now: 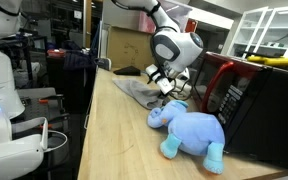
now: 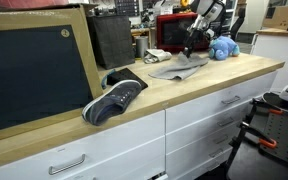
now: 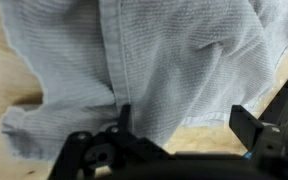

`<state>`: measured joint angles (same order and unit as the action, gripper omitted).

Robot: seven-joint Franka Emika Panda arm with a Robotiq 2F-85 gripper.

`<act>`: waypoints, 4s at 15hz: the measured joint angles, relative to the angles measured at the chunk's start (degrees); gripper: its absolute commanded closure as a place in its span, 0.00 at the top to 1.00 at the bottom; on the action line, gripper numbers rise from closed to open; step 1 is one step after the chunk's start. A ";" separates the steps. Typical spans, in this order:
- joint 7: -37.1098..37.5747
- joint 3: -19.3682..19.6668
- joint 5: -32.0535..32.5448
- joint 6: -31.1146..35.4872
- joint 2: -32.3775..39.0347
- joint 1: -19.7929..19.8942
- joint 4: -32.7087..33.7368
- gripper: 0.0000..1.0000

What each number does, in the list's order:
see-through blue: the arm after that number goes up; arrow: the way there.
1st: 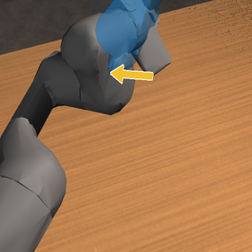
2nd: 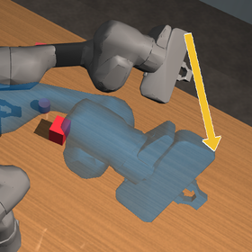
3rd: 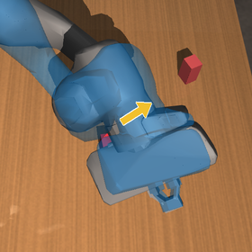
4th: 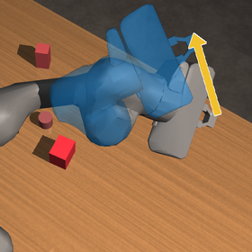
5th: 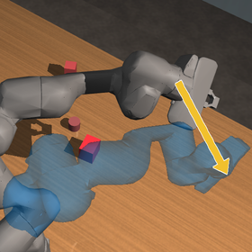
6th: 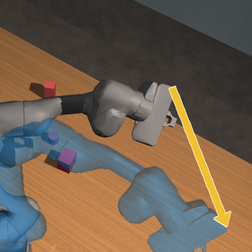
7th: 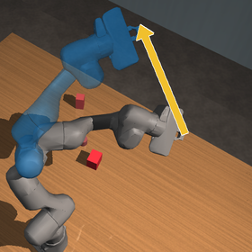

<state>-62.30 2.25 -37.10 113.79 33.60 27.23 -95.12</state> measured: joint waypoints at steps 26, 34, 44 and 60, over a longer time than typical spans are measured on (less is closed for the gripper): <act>7.23 1.43 0.01 -1.24 4.99 1.30 9.13 1.00; 7.64 1.38 0.01 -4.56 4.95 1.18 9.12 0.49; 7.64 1.32 0.01 -6.76 4.89 1.06 9.42 0.00; 12.12 2.78 1.26 -6.10 9.67 4.74 19.51 0.58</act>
<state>-50.18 5.03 -35.84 107.69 43.27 31.97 -75.60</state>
